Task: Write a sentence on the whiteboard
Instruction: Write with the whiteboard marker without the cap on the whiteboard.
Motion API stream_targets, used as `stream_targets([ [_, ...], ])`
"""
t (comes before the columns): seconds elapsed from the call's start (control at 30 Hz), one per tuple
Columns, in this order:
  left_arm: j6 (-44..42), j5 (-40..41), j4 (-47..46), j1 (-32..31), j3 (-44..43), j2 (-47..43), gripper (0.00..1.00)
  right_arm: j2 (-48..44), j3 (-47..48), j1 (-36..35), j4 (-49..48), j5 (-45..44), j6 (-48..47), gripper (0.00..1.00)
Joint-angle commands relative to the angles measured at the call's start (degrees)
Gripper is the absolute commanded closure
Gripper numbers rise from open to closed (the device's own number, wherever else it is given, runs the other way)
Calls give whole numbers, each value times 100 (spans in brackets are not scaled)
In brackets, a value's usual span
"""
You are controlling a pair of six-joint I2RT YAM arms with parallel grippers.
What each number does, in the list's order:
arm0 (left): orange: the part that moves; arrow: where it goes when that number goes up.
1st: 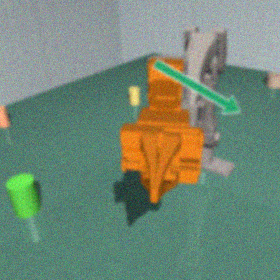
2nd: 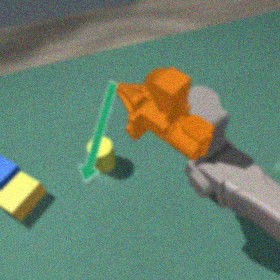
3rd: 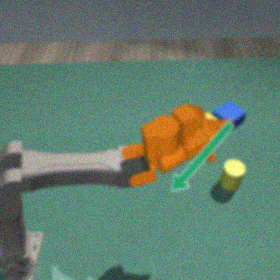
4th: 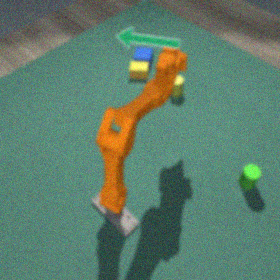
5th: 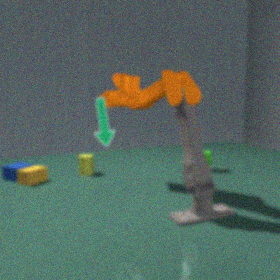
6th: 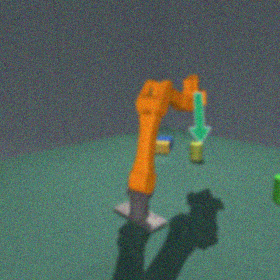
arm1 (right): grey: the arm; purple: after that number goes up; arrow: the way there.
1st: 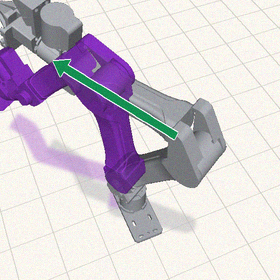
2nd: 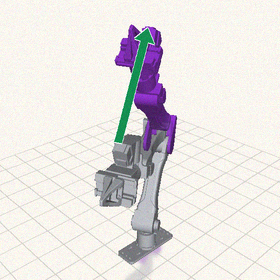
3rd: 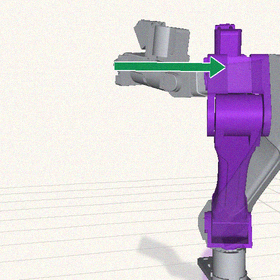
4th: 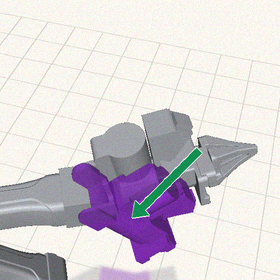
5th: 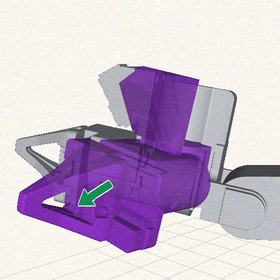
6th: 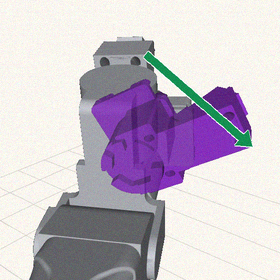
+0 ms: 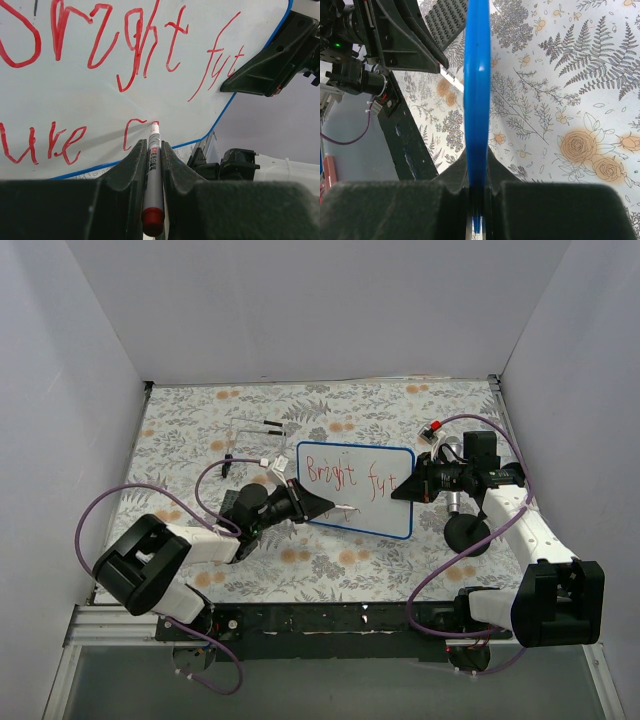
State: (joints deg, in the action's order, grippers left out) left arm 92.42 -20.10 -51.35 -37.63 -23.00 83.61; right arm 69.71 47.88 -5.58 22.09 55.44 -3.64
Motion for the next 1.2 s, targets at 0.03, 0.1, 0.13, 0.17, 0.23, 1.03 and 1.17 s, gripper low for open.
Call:
stream_targets([
  [0.03, -224, 270, 318, 89, 103, -328, 100, -169, 29, 14, -231, 292, -40, 99],
  [0.1, -242, 261, 380, 115, 165, -372, 100, -177, 29, 22, -231, 292, -40, 99],
  [0.13, -260, 226, 398, 115, 173, -372, 100, -177, 29, 14, -240, 301, -32, 99],
  [0.17, -268, 173, 450, 124, 182, -355, 100, -186, 29, 14, -240, 301, -32, 99],
  [0.23, -312, 77, 512, 124, 173, -311, 100, -177, 29, 14, -240, 301, -32, 99],
  [1.03, -146, -522, 117, 124, -398, 340, 100, -169, 29, 22, -231, 310, -23, 99],
  [1.17, -163, -504, 134, 124, -547, 384, 100, -177, 20, 31, -240, 310, -32, 99],
])
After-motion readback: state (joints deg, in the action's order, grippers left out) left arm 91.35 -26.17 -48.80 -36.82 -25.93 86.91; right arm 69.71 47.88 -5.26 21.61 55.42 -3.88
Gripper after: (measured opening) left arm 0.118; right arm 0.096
